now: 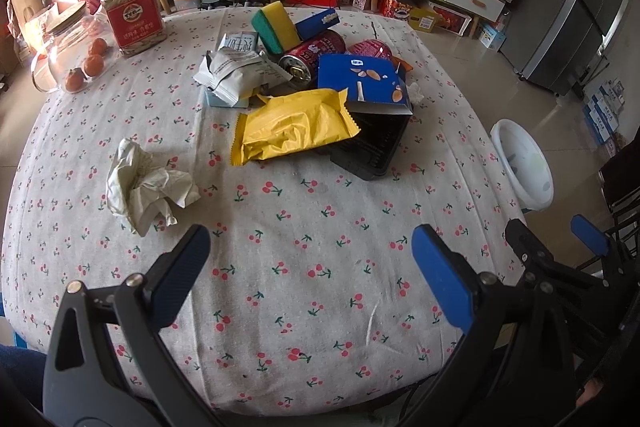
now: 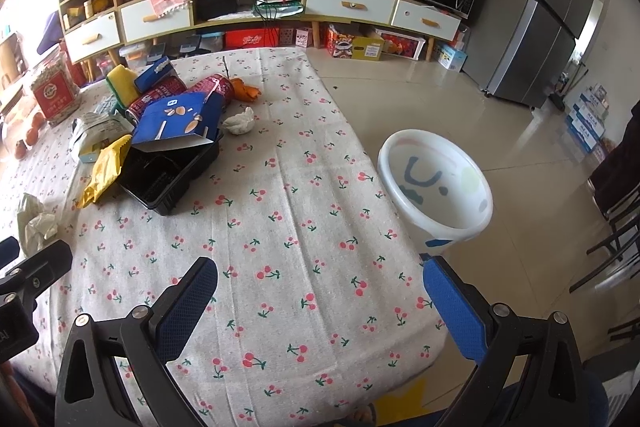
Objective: Collect trash
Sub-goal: 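Grasp the white snack wrapper with the left tool while the right tool grasps the blue box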
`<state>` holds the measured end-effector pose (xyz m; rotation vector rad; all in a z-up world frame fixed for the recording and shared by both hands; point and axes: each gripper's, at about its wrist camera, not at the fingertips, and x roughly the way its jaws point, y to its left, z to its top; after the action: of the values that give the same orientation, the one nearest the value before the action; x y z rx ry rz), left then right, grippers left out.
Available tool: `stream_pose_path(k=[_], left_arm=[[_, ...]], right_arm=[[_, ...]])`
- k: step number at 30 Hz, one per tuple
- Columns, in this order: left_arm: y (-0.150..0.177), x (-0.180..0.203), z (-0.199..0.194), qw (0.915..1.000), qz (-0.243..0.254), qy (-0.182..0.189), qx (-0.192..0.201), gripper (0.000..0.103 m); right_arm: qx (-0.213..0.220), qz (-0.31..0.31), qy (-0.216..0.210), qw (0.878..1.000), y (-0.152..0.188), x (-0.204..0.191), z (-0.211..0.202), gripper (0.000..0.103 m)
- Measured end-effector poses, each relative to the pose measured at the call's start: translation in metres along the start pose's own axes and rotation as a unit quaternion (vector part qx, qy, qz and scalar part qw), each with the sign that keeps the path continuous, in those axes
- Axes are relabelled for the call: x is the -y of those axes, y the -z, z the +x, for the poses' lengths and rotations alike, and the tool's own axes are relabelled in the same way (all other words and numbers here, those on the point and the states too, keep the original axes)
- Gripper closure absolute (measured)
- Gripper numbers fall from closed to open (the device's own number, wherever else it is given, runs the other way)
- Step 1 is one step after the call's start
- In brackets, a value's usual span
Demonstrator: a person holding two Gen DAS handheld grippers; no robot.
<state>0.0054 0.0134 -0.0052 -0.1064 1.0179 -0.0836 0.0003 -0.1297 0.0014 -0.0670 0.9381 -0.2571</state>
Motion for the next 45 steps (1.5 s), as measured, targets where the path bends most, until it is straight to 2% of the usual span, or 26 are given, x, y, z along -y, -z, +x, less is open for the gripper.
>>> stream_pose_path(k=[3,5,7,9,11,15,18,20,22,24,26,28,30,35,38,39,41,43,45], left_arm=[[-0.011,-0.017,-0.005,0.9999,-0.008,-0.011,0.006,0.002],[-0.022,-0.033,-0.010,0.9994,-0.017,-0.027,0.013,0.002],[-0.035,-0.052,-0.014,0.9988,-0.031,-0.034,0.018,0.002],[-0.049,-0.067,-0.014,0.9983,-0.046,-0.031,0.017,0.002],[-0.062,-0.076,-0.011,0.9984,-0.048,-0.029,0.011,0.002],[-0.084,-0.088,0.004,0.9981,-0.057,-0.025,-0.003,0.003],[-0.096,-0.092,0.022,0.9972,-0.070,0.004,-0.024,0.008],[-0.104,-0.091,0.034,0.9966,-0.073,0.008,-0.038,0.012],[-0.111,-0.088,0.046,0.9965,-0.067,0.008,-0.048,0.013],[-0.116,-0.086,0.061,0.9959,-0.066,0.004,-0.061,0.013],[-0.120,-0.087,0.077,0.9945,-0.073,0.005,-0.075,0.020],[-0.122,-0.088,0.090,0.9929,-0.083,-0.002,-0.085,0.026],[-0.121,-0.085,0.098,0.9926,-0.083,-0.013,-0.088,0.027],[-0.120,-0.076,0.107,0.9931,-0.077,-0.004,-0.088,0.029],[-0.122,-0.081,0.111,0.9924,-0.086,0.000,-0.088,0.042],[-0.122,-0.084,0.112,0.9918,-0.091,0.004,-0.090,0.049],[-0.121,-0.086,0.111,0.9909,-0.098,0.013,-0.091,0.055],[-0.120,-0.086,0.107,0.9915,-0.097,0.015,-0.085,0.065],[-0.120,-0.086,0.103,0.9920,-0.098,0.021,-0.077,0.073]], right_arm=[[-0.018,-0.012,-0.029,0.999,-0.007,0.001,0.007,0.000],[-0.028,-0.002,-0.097,0.995,-0.016,0.008,0.013,0.000],[-0.044,0.028,-0.177,0.983,-0.028,0.019,0.019,0.000],[-0.049,0.046,-0.183,0.981,-0.043,0.023,0.022,0.000],[-0.052,0.032,-0.186,0.981,-0.061,0.018,0.022,0.000],[-0.077,0.014,-0.226,0.971,-0.099,0.007,0.031,0.000],[-0.101,-0.016,-0.236,0.966,-0.127,-0.011,0.048,0.000],[-0.117,-0.019,-0.246,0.962,-0.141,-0.020,0.066,0.002],[-0.134,-0.006,-0.257,0.957,-0.149,-0.025,0.086,0.012],[-0.151,0.005,-0.267,0.952,-0.149,-0.029,0.103,0.015],[-0.162,0.003,-0.271,0.949,-0.148,-0.035,0.115,0.019],[-0.159,0.001,-0.273,0.949,-0.151,-0.040,0.123,0.020],[-0.157,0.008,-0.278,0.948,-0.154,-0.041,0.131,0.020],[-0.167,0.031,-0.301,0.939,-0.162,-0.045,0.157,0.020],[-0.171,0.039,-0.313,0.933,-0.166,-0.051,0.170,0.020],[-0.169,0.036,-0.315,0.933,-0.166,-0.053,0.173,0.020],[-0.163,0.031,-0.313,0.935,-0.168,-0.058,0.177,0.020],[-0.163,0.029,-0.321,0.932,-0.169,-0.063,0.180,0.027],[-0.167,0.026,-0.332,0.928,-0.169,-0.068,0.180,0.040]])
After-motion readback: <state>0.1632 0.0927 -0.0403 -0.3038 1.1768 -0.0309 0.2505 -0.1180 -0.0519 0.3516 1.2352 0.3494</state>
